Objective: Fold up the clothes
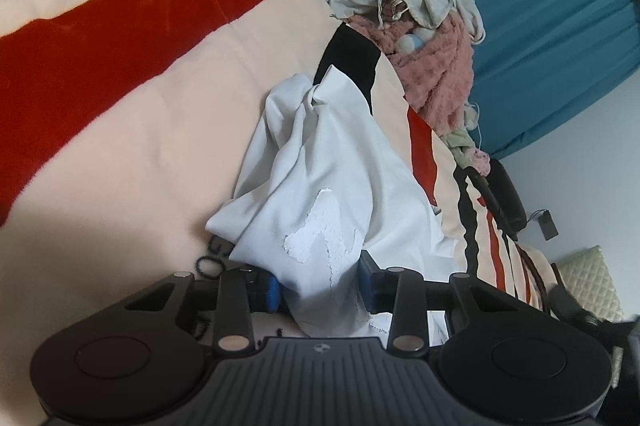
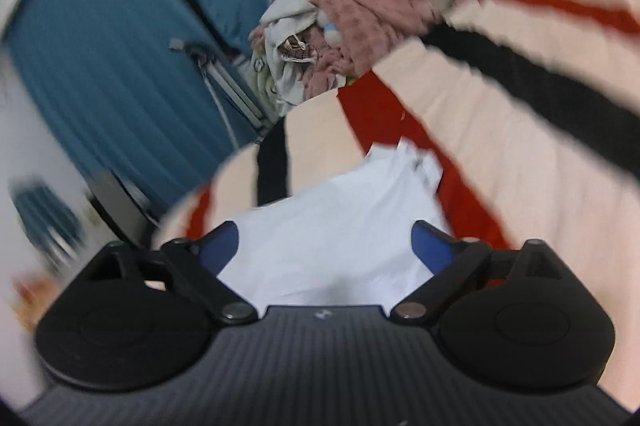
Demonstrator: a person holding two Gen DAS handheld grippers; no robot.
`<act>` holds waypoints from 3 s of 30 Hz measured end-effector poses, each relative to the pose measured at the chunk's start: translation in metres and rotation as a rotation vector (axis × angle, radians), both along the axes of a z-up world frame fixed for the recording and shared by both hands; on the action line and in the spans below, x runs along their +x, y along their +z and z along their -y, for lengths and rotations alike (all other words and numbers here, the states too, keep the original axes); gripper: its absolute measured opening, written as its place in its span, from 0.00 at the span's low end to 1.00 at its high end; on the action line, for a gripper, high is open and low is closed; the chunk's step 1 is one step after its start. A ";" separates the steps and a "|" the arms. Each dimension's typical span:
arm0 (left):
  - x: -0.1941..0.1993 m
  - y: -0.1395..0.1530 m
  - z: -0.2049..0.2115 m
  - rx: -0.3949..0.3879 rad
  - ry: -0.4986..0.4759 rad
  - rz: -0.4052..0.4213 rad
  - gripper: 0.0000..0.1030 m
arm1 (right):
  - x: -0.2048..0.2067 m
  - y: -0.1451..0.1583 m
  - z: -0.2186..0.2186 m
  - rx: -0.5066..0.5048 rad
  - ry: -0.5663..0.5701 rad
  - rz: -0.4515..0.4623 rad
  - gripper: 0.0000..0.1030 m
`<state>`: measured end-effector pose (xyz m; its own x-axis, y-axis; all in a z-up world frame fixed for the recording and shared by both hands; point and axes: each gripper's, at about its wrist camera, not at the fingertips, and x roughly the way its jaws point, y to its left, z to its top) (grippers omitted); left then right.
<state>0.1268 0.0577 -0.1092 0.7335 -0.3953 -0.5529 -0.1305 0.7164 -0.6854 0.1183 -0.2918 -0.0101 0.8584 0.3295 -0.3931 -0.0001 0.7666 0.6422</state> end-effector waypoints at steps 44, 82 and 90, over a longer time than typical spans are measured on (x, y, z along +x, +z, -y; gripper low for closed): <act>-0.036 0.063 0.014 -0.234 -0.111 0.043 0.21 | -0.033 -0.019 0.050 0.479 -0.221 -0.086 0.20; 0.189 0.029 0.332 0.380 -0.600 0.196 0.27 | 0.123 -0.100 0.260 0.196 -0.361 -0.308 0.26; 0.142 0.087 0.320 0.482 -0.598 0.258 0.31 | 0.080 -0.029 0.242 0.084 -0.354 -0.351 0.26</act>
<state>0.2686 -0.2624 -0.0220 0.6009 -0.5223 -0.6051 0.4884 0.8392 -0.2393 0.1980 -0.5336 -0.0387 0.7442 0.0844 -0.6626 0.4775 0.6264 0.6161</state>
